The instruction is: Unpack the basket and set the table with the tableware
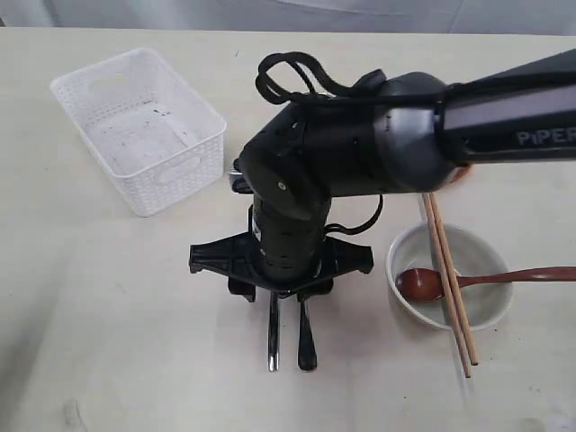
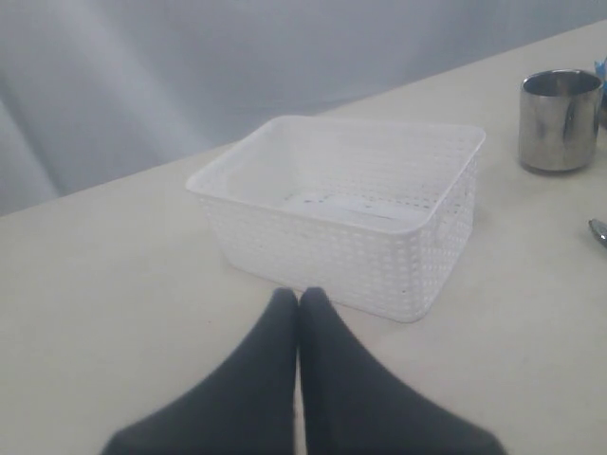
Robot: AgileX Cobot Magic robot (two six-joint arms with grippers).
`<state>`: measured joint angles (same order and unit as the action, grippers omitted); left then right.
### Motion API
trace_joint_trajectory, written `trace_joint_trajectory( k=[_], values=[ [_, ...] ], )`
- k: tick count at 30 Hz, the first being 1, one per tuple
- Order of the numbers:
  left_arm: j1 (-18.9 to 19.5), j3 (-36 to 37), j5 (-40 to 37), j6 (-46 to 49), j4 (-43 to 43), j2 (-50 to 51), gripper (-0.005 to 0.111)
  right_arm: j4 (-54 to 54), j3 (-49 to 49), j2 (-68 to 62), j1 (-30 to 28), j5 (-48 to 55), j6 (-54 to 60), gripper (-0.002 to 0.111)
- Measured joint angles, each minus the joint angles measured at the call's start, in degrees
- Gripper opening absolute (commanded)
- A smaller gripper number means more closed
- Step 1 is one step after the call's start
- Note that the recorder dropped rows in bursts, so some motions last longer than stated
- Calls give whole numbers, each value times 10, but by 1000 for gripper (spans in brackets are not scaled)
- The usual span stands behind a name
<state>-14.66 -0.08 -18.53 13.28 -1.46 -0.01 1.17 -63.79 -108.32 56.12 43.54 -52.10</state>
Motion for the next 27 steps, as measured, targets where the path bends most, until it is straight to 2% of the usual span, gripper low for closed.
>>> trace_joint_trajectory(
  k=[2, 4, 9, 14, 21, 27],
  values=[
    [0, 0, 0, 0, 0, 0, 0, 0, -4, 14, 0, 9, 1, 51],
    [0, 0, 0, 0, 0, 0, 0, 3, -6, 32, 0, 17, 7, 40],
    [0, 0, 0, 0, 0, 0, 0, 55, -6, 88, 0, 39, 15, -1],
    [0, 0, 0, 0, 0, 0, 0, 147, -6, 180, 0, 41, 13, -1],
    [0, 0, 0, 0, 0, 0, 0, 339, -3, 358, 0, 37, 8, -1],
    [0, 0, 0, 0, 0, 0, 0, 436, 66, 533, 0, 37, -3, -1]
  ],
)
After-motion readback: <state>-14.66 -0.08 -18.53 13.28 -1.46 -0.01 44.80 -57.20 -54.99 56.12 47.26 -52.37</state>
